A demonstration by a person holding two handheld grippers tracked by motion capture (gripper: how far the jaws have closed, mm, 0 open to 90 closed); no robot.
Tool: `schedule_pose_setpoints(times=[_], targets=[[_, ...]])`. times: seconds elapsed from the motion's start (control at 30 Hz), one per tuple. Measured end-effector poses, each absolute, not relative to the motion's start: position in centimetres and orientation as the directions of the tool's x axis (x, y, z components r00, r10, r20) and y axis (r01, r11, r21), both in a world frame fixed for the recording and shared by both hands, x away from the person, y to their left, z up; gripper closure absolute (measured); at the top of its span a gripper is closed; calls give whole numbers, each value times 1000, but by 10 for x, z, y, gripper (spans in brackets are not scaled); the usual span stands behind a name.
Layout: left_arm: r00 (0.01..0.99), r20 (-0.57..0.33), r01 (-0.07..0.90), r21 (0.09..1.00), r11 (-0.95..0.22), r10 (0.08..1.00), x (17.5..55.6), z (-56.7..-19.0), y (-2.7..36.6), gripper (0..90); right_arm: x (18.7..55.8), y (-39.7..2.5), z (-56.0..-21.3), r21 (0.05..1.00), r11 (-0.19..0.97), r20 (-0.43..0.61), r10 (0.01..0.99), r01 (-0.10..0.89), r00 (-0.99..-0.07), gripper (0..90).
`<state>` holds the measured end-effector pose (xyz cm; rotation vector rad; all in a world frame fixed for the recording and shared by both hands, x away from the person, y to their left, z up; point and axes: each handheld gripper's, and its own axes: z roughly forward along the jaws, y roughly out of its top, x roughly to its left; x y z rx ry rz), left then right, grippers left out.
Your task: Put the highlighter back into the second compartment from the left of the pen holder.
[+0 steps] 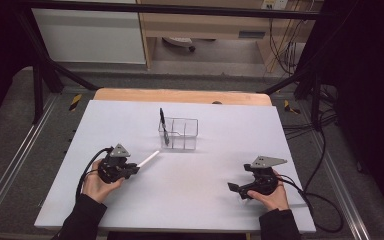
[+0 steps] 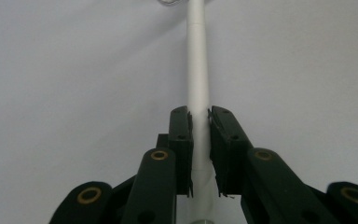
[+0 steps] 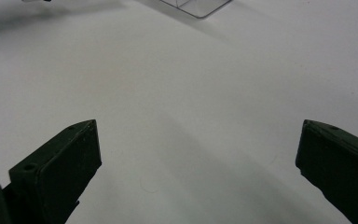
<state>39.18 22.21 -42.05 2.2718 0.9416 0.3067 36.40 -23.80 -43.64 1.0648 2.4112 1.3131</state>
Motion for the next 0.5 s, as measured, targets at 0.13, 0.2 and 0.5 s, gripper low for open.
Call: schedule_pose_setpoints(times=[0.13,0.2,0.5], targets=[[741,-33,527,647,-551,671,387,-417,212,779,364,-235,-435,793,362,143,672,490,-727,5],[754,-35,518,646,-561,656,384,-416,206,780,364,-233,-435,794,368,137,666,483,-733,5],[800,-39,480,641,-599,599,373,-413,181,780,364,-221,-432,787,407,101,656,463,-748,5]])
